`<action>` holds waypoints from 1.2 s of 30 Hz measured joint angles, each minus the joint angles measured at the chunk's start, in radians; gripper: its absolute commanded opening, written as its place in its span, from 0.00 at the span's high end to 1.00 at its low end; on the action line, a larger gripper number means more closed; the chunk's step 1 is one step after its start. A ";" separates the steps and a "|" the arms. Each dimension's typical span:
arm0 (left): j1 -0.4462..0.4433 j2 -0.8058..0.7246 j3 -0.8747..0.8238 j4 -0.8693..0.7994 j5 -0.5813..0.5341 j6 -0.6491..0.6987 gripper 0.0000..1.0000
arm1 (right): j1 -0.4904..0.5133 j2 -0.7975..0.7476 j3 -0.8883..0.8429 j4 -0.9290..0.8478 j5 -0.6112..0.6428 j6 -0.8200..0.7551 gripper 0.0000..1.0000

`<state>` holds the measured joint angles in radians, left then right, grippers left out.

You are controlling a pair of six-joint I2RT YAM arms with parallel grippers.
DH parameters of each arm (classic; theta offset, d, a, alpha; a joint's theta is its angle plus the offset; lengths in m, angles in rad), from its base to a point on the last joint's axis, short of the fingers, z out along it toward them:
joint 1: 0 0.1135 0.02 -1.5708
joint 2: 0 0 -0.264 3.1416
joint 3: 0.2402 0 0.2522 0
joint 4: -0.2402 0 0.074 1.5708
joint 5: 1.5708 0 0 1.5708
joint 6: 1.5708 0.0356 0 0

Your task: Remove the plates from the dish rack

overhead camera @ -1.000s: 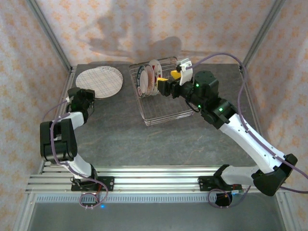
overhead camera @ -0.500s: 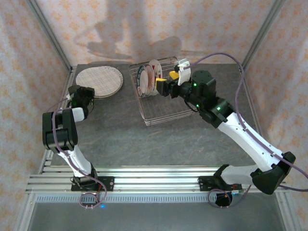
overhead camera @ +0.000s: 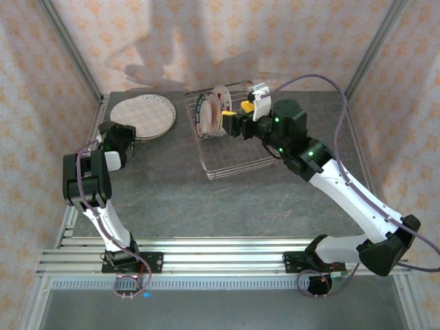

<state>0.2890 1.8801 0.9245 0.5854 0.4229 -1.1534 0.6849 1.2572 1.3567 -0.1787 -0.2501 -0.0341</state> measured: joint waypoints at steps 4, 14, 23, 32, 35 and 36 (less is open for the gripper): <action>0.000 0.017 0.019 0.008 0.011 -0.001 1.00 | 0.000 0.006 0.003 0.000 0.000 0.000 0.27; 0.000 0.053 0.036 0.011 0.027 -0.008 1.00 | 0.000 0.012 0.005 0.000 0.000 0.007 0.27; 0.000 0.060 0.038 0.011 0.042 -0.008 0.95 | 0.000 0.015 0.016 0.000 0.000 0.008 0.26; 0.000 0.060 0.057 -0.016 0.050 0.002 0.65 | 0.000 0.016 0.016 -0.001 0.000 0.011 0.26; 0.000 0.060 0.069 -0.041 0.053 0.004 0.58 | 0.000 0.016 0.016 -0.001 0.000 0.013 0.26; 0.000 0.060 0.074 -0.053 0.053 0.005 0.55 | 0.000 0.016 0.016 -0.001 0.000 0.015 0.26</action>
<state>0.2890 1.9400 0.9985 0.5320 0.4763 -1.1481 0.6846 1.2728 1.3731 -0.1799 -0.2501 -0.0193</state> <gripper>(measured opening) 0.403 0.736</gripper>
